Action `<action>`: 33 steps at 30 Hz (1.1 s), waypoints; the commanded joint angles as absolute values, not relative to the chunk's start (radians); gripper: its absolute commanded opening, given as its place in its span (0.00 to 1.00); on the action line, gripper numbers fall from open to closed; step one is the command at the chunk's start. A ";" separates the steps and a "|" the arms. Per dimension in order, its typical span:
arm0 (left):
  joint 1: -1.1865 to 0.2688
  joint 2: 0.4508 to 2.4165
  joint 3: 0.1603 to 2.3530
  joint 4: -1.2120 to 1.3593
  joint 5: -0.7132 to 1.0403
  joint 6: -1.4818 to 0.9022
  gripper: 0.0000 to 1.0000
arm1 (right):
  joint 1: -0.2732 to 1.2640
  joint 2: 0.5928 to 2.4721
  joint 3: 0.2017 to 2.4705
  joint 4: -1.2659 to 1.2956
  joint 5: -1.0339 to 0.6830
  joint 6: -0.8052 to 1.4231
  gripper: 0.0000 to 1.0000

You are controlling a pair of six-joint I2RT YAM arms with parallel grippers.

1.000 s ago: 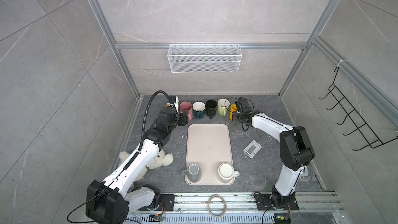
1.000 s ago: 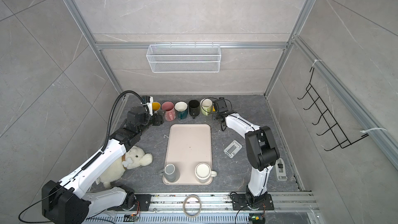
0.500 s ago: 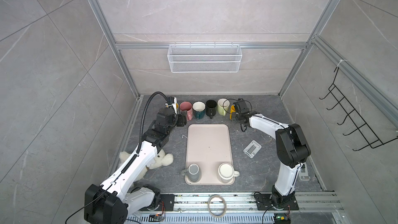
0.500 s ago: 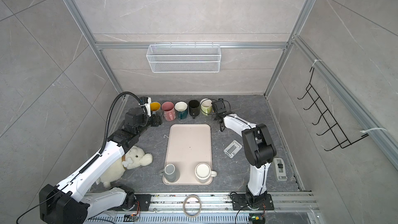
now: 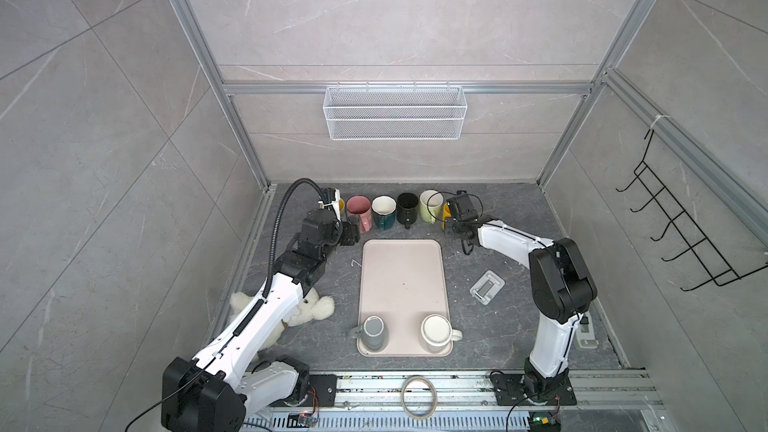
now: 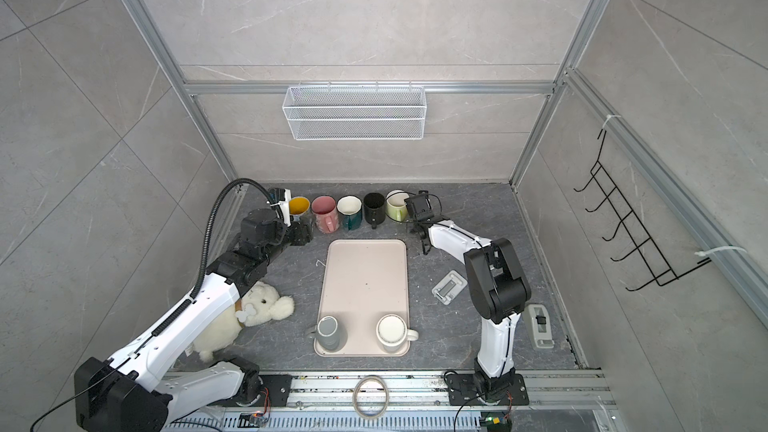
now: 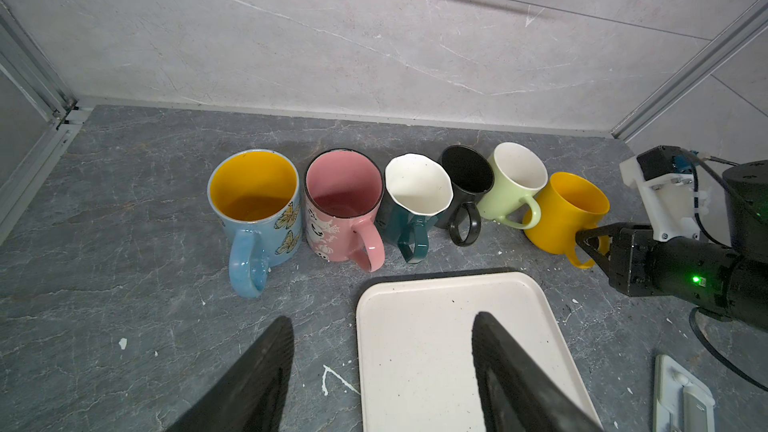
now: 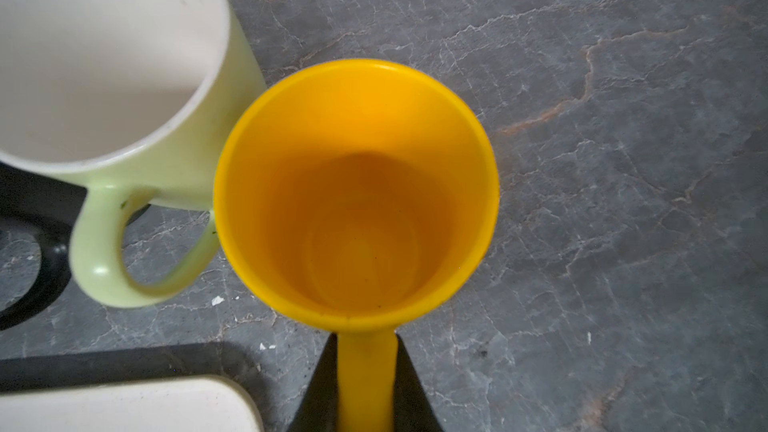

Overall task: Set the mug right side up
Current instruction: 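Lower the yellow mug upright beside the light green mug with the right gripper, then open the right gripper and draw it back from the yellow mug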

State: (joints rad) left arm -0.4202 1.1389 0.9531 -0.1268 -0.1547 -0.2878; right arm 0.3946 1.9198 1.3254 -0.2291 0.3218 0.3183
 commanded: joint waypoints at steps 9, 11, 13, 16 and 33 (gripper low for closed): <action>-0.414 1.095 0.938 -0.104 -0.172 -0.292 0.70 | 0.414 1.916 1.309 -0.209 0.337 0.346 0.23; -0.414 1.091 0.934 -0.104 -0.176 -0.291 0.70 | 0.416 1.913 1.305 -0.210 0.337 0.351 0.23; -0.414 1.083 0.931 -0.106 -0.177 -0.292 0.70 | 0.419 1.909 1.298 -0.210 0.337 0.354 0.25; -0.414 1.071 0.924 -0.106 -0.181 -0.292 0.70 | 0.424 1.906 1.294 -0.211 0.337 0.359 0.26; -0.414 1.015 0.901 -0.123 -0.194 -0.287 0.70 | 0.448 1.845 1.242 -0.217 0.324 0.382 0.38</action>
State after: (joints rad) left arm -0.4202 1.0470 0.9047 -0.1349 -0.1814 -0.2878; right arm 0.4397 1.8977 1.2533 -0.2188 0.3248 0.3656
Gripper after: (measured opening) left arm 0.701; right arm 0.381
